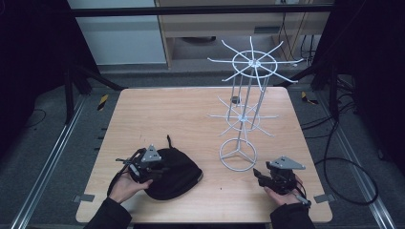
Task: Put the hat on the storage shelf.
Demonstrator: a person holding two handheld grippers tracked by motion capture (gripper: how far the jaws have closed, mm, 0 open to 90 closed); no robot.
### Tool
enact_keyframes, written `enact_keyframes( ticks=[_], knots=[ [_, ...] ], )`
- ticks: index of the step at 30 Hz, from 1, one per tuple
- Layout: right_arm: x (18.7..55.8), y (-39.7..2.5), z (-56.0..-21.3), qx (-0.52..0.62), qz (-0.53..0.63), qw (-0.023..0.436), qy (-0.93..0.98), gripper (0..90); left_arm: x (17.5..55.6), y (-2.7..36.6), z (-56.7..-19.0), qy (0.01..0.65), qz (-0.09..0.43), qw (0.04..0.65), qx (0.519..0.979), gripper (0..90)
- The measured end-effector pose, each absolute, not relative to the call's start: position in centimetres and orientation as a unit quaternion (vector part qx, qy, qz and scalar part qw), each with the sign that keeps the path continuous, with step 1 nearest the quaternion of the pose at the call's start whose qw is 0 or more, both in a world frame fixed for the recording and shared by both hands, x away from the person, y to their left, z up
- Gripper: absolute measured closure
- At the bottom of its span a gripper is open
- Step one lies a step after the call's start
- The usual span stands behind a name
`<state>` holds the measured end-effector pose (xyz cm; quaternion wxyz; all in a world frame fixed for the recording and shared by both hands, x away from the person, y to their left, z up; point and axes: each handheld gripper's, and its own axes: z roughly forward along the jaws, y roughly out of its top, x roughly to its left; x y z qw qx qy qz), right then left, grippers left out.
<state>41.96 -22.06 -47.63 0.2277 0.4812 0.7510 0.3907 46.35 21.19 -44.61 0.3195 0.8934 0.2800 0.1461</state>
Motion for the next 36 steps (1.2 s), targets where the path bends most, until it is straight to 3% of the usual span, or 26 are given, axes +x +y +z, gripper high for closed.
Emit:
enact_keyframes(
  ticks=[7, 20, 27, 36],
  knots=[
    [42.1, -22.2, -47.8, 0.48, 0.385, 0.228, 0.754, 42.3, 45.9, 21.9, -43.8, 0.288, 0.138, 0.363, 0.876, 70.3],
    [42.1, -22.5, -47.9, 0.484, 0.386, 0.23, 0.751, 42.1, 44.3, 23.6, -41.1, 0.312, 0.148, 0.463, 0.816, 72.2],
    [42.1, -22.7, -47.9, 0.487, 0.385, 0.232, 0.749, 41.4, 42.9, 25.2, -38.6, 0.344, 0.178, 0.555, 0.736, 72.1],
    [42.2, -22.8, -48.0, 0.489, 0.386, 0.239, 0.745, 40.7, 41.5, 26.2, -36.7, 0.365, 0.202, 0.606, 0.678, 72.2]
  ],
)
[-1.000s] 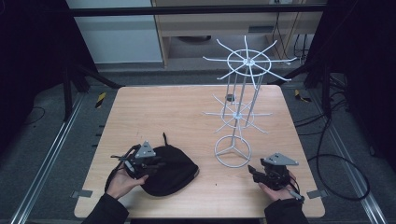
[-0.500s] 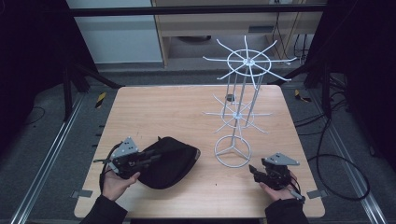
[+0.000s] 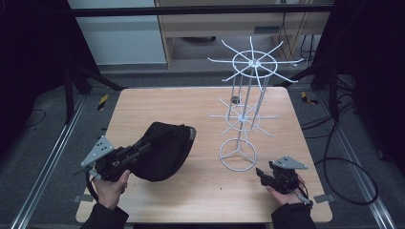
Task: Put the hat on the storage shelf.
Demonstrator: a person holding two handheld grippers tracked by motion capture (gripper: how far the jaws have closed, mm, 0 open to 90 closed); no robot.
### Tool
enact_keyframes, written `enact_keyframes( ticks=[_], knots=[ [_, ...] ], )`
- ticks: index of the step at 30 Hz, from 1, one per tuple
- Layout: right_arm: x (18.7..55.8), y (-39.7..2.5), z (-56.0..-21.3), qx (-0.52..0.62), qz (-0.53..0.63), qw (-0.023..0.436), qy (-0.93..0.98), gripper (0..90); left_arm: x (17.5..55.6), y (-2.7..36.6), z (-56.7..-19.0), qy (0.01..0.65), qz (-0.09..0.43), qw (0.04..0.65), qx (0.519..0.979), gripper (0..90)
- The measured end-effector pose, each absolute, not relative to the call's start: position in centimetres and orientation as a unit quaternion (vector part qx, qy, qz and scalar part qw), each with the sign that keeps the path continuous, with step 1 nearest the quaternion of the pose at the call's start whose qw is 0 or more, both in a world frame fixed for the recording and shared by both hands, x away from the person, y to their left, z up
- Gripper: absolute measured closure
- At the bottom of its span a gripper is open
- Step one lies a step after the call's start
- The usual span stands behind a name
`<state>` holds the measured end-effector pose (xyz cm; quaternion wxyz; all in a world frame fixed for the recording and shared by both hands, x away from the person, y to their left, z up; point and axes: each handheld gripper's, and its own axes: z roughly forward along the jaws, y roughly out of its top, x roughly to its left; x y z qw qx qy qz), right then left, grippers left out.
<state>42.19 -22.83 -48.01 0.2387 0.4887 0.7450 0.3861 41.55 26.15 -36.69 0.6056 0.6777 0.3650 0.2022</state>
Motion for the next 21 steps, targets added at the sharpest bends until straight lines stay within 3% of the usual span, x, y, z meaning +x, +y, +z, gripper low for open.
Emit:
enact_keyframes(
  ticks=[9, 21],
  knots=[
    [42.2, -22.9, -48.0, 0.491, 0.388, 0.242, 0.742, 40.3, 40.7, 26.8, -33.6, 0.359, 0.221, 0.656, 0.626, 72.5],
    [42.2, -22.9, -48.1, 0.491, 0.388, 0.243, 0.741, 40.4, 41.1, 26.0, -31.0, 0.335, 0.234, 0.69, 0.597, 72.8]
  ],
)
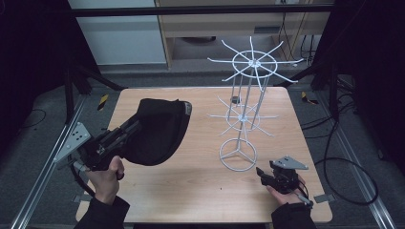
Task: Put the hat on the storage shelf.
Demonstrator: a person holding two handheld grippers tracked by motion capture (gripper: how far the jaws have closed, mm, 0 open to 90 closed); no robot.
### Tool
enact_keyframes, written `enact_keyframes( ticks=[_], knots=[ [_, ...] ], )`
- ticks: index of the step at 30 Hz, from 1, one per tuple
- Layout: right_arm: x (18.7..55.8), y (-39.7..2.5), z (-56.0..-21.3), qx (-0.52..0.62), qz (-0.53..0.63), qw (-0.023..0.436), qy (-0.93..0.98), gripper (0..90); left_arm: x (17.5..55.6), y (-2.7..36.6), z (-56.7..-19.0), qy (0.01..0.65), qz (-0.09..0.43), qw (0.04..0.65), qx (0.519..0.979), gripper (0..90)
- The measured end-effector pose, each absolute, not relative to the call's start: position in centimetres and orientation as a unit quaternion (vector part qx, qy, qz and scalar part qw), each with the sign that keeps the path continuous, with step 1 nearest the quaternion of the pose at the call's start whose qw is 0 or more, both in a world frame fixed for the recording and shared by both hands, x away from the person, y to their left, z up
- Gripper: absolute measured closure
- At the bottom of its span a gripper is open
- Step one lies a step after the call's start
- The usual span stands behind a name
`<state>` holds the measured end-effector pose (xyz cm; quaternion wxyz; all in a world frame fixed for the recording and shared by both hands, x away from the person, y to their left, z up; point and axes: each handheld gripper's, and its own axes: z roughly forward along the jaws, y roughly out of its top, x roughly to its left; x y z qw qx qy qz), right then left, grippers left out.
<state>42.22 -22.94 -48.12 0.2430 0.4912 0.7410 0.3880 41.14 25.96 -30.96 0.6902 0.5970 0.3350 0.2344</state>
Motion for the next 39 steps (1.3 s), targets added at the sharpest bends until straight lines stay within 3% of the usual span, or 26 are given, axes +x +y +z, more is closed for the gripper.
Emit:
enact_keyframes(
  ticks=[23, 39],
  knots=[
    [42.3, -23.0, -48.1, 0.488, 0.392, 0.248, 0.74, 40.1, 43.1, 23.0, -24.8, 0.31, 0.246, 0.758, 0.519, 73.0],
    [42.3, -23.0, -48.1, 0.489, 0.393, 0.245, 0.739, 39.8, 44.6, 20.7, -22.4, 0.294, 0.239, 0.771, 0.512, 73.0]
  ],
)
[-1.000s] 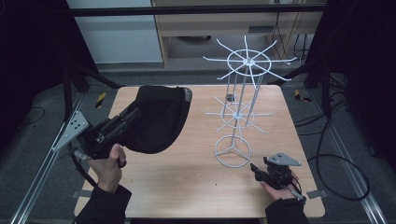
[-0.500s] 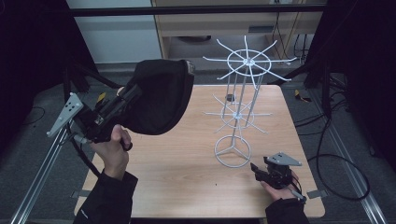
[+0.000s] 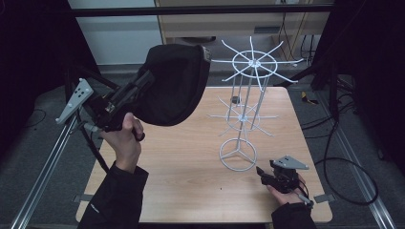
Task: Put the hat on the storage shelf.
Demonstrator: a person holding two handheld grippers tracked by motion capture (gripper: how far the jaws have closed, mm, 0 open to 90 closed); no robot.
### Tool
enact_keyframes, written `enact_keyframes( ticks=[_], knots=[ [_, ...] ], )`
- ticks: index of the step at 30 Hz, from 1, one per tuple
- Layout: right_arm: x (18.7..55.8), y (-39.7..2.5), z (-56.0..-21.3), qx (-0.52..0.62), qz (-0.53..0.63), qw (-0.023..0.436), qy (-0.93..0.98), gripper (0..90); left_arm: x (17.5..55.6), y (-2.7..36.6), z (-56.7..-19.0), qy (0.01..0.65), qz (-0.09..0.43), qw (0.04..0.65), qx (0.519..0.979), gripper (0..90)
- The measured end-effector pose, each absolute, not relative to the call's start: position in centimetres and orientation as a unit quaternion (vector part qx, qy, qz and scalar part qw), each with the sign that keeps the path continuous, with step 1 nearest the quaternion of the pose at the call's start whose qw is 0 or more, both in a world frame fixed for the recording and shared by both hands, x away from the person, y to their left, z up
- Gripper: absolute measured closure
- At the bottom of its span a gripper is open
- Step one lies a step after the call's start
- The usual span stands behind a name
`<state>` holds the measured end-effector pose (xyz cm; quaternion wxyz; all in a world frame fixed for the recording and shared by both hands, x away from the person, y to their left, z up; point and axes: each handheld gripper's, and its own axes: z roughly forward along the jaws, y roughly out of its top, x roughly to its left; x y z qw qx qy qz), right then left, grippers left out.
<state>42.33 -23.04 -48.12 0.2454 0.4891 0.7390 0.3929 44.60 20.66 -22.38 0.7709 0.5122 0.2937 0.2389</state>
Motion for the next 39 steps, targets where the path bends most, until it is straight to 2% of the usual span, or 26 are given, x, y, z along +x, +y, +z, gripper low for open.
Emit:
enact_keyframes(
  ticks=[15, 29, 39],
  knots=[
    [42.3, -23.0, -48.1, 0.488, 0.394, 0.242, 0.74, 39.7, 46.9, 17.1, -23.5, 0.293, 0.207, 0.761, 0.541, 72.9],
    [42.3, -23.0, -48.2, 0.485, 0.391, 0.241, 0.744, 39.6, 47.1, 17.7, -25.8, 0.298, 0.195, 0.741, 0.57, 72.3],
    [42.3, -23.0, -48.3, 0.487, 0.39, 0.239, 0.744, 39.4, 46.8, 17.0, -27.6, 0.292, 0.218, 0.703, 0.61, 72.3]
  ],
)
